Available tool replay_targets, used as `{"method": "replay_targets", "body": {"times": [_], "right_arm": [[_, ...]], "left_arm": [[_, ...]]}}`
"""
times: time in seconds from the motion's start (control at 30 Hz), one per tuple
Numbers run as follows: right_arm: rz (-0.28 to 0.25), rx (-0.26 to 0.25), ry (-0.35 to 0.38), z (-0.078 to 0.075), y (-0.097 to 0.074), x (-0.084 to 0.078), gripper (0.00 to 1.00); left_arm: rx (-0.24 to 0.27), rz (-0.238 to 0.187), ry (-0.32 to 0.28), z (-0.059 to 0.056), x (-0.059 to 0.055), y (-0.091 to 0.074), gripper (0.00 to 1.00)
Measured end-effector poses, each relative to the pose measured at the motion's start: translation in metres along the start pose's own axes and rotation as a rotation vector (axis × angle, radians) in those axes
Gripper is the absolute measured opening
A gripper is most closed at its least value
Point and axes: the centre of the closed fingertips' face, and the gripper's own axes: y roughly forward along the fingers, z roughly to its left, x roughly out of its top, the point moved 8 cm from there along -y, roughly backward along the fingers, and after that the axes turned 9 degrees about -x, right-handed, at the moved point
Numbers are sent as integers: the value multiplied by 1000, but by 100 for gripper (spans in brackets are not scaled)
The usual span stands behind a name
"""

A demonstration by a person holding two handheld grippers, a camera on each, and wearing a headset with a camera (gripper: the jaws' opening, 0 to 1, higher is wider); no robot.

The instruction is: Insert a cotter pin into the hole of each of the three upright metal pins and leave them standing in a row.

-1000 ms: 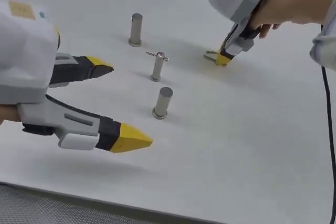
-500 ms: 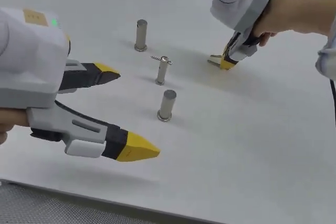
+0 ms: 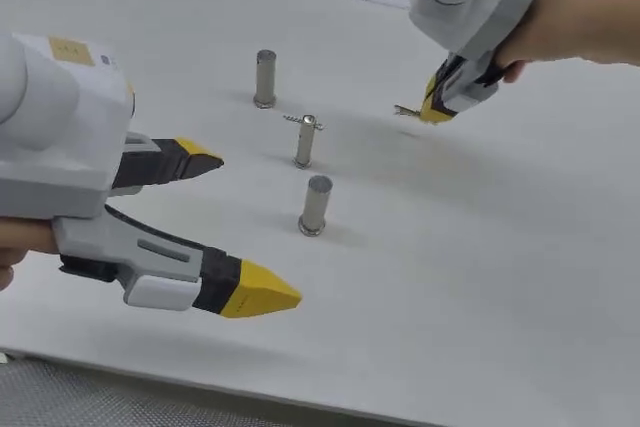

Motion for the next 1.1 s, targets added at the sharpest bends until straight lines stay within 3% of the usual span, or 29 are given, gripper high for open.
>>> {"method": "replay_targets", "body": {"times": [0.57,0.67,1.03,1.1], "right_arm": [[-103,-79,29,16,-37,-19,2],[-119,-105,2,21,-38,-22,2],[-207,-163,-48,58,-55,-13,2],[-211,-166,-63,67,-58,-9,2]], "left_arm": [[9,17,-62,8,-10,-10,89],[15,16,-61,9,-10,-11,89],[25,5,-93,15,-8,-13,79],[28,4,-91,10,-5,-11,78]]}}
